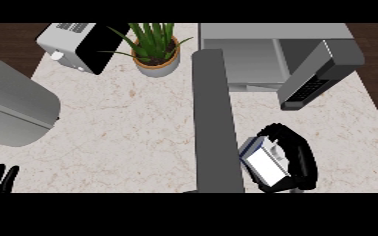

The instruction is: Pick up the milk, place it into the microwave and close the microwave

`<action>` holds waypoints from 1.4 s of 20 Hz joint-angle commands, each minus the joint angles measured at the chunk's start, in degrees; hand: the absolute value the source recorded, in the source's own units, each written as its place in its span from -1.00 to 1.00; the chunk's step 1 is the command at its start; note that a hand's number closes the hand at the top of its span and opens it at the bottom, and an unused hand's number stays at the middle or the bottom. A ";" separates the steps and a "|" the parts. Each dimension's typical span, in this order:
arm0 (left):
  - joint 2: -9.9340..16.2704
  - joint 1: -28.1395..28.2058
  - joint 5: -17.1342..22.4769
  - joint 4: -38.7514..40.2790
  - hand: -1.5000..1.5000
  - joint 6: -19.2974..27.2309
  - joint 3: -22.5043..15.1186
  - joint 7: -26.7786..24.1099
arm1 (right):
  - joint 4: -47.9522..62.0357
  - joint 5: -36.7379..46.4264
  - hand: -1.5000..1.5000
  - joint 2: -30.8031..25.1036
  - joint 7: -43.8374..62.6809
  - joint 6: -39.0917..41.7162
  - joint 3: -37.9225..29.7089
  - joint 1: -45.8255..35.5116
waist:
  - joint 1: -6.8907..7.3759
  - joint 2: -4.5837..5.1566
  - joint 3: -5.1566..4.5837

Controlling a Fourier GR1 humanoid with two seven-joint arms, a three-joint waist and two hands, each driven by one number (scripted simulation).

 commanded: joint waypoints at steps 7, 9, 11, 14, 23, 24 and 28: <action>-0.83 -2.73 -0.46 3.58 -1.00 -0.90 2.88 -0.23 | -9.38 -0.70 1.00 0.46 9.64 -17.91 11.75 -3.50 | 0.59 0.26 0.06; -1.06 -2.95 0.30 0.87 -1.00 -0.18 3.36 1.80 | -13.65 -0.11 1.00 0.44 12.20 -19.73 12.90 -2.57 | 0.50 0.24 0.06; 0.26 -4.16 0.80 4.08 -1.00 -1.47 4.68 0.94 | -6.25 -0.47 1.00 0.41 8.09 -22.45 12.24 -8.23 | 0.72 0.31 0.07; 3.19 -2.74 5.96 3.00 -1.00 -3.17 9.34 2.70 | -6.60 1.83 1.00 0.35 12.34 -28.13 12.84 -11.04 | 0.94 0.30 0.07; 4.66 -4.55 6.27 6.12 -1.00 -5.77 9.90 2.80 | 15.90 1.64 1.00 0.25 8.25 -35.32 7.23 -23.44 | 1.82 0.57 0.11; 1.23 -4.96 1.73 4.85 -1.00 -3.75 6.95 1.33 | 17.80 2.37 1.00 0.01 12.89 -31.80 1.42 -29.47 | 1.69 0.59 0.09; 0.99 -5.21 1.41 6.12 -1.00 -4.75 7.21 0.32 | 32.85 1.32 1.00 0.33 3.06 -31.11 -3.15 -35.94 | 2.34 0.82 0.14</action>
